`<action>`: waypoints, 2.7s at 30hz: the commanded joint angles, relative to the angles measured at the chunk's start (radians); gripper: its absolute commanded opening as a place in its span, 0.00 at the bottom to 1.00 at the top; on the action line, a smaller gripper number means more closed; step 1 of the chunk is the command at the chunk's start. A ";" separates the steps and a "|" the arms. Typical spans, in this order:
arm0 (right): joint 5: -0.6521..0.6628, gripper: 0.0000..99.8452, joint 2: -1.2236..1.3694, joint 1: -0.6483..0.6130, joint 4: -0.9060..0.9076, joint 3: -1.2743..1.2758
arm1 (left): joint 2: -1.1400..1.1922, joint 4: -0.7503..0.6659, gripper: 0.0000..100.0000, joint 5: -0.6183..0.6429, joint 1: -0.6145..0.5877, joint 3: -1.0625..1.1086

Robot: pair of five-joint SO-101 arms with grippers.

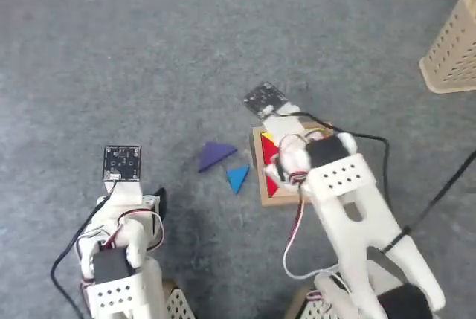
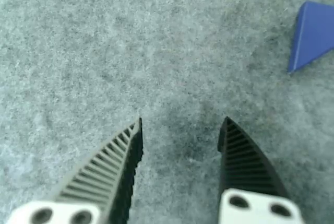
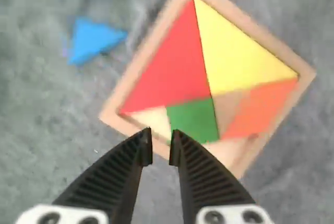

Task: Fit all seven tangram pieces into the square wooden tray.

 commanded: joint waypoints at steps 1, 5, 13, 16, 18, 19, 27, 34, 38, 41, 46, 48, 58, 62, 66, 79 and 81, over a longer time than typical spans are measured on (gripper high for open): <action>-0.084 0.13 0.105 -0.094 0.002 -0.140 | -0.017 0.006 0.23 0.008 -0.005 -0.004; -0.146 0.13 0.318 -0.168 -0.025 -0.262 | -0.017 0.006 0.23 0.008 -0.005 -0.004; -0.718 0.12 0.630 -0.243 -0.045 -0.506 | -0.017 0.006 0.23 0.008 -0.005 -0.004; -0.878 0.12 0.691 -0.245 -0.045 -0.542 | -0.017 0.006 0.23 0.008 -0.005 -0.004; -0.919 0.12 0.710 -0.242 -0.045 -0.546 | -0.017 0.006 0.23 0.008 -0.005 -0.004; -0.937 0.12 0.714 -0.242 -0.047 -0.546 | -0.017 0.006 0.23 0.008 -0.005 -0.004; -0.987 0.12 0.739 -0.245 -0.056 -0.543 | -0.017 0.006 0.23 0.008 -0.005 -0.004; -0.987 0.24 0.803 -0.251 -0.087 -0.548 | -0.017 0.006 0.23 0.008 -0.005 -0.004; -0.987 0.27 0.803 -0.252 -0.087 -0.548 | -0.017 0.006 0.23 0.008 -0.005 -0.004; -0.985 0.27 0.805 -0.252 -0.087 -0.548 | -0.017 0.006 0.23 0.008 -0.005 -0.004; -0.985 0.26 0.809 -0.252 -0.084 -0.548 | -0.017 0.006 0.23 0.008 -0.005 -0.004; -0.985 0.21 0.812 -0.252 -0.081 -0.548 | -0.017 0.006 0.23 0.008 -0.005 -0.004; -0.957 0.07 0.802 -0.249 -0.053 -0.554 | -0.017 0.006 0.23 0.008 -0.005 -0.004; -0.910 0.07 0.740 -0.246 0.035 -0.583 | -0.017 0.006 0.23 0.008 -0.005 -0.004; -0.824 0.07 0.605 -0.245 0.119 -0.585 | -0.017 0.006 0.23 0.008 -0.005 -0.004; -0.658 0.07 0.260 0.065 0.315 -0.520 | -0.017 0.006 0.23 0.008 -0.005 -0.004; -0.660 0.07 0.216 0.133 0.309 -0.463 | -0.017 0.006 0.23 0.008 -0.005 -0.004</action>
